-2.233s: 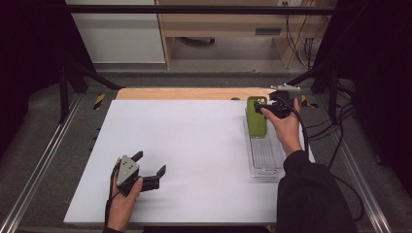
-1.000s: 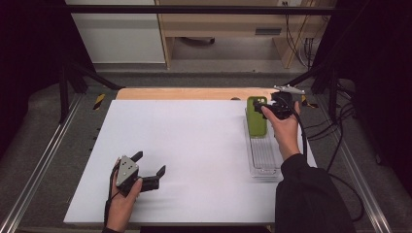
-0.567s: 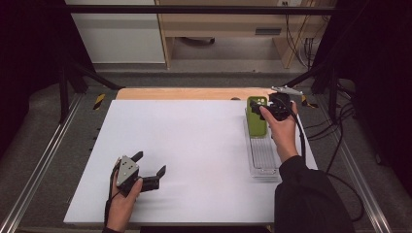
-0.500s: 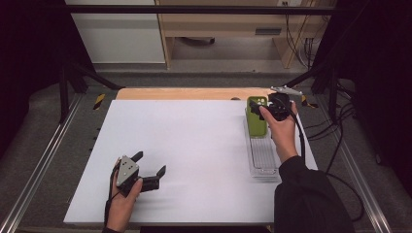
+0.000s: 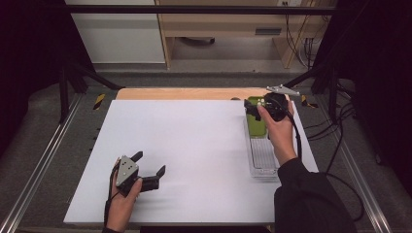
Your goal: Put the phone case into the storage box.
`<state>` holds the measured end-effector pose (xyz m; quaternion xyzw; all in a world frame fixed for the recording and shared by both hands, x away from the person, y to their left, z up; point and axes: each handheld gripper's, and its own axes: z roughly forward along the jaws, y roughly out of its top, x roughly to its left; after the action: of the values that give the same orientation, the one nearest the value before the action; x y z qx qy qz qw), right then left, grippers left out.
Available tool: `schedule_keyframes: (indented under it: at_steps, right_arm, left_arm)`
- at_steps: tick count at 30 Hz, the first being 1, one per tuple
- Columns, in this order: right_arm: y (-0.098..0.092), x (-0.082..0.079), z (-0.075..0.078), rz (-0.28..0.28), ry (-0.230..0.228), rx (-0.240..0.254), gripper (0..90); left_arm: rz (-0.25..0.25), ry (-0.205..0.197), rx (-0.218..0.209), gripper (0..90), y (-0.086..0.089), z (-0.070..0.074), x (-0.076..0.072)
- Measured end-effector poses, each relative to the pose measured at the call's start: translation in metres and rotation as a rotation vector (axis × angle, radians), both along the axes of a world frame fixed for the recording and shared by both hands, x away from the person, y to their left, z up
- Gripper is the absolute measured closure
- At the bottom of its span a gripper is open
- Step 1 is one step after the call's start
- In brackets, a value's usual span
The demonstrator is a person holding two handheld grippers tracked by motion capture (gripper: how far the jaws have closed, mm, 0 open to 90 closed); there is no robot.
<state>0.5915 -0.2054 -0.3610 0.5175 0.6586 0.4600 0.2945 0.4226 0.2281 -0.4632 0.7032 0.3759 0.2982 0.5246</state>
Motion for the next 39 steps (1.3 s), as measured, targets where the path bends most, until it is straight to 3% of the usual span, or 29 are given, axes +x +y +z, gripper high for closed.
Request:
schedule_keyframes:
  at_steps: [18, 39]
  right_arm:
    - [0.007, -0.016, 0.016, 0.013, -0.092, 0.015, 5.2]
    - [0.0, -0.03, 0.026, 0.064, -0.085, -0.018, 5.0]
  left_arm:
    - [0.002, -0.001, 0.001, 2.7, 0.001, 0.0, 0.0]
    - [0.011, -0.007, -0.003, 2.7, 0.003, 0.001, -0.001]
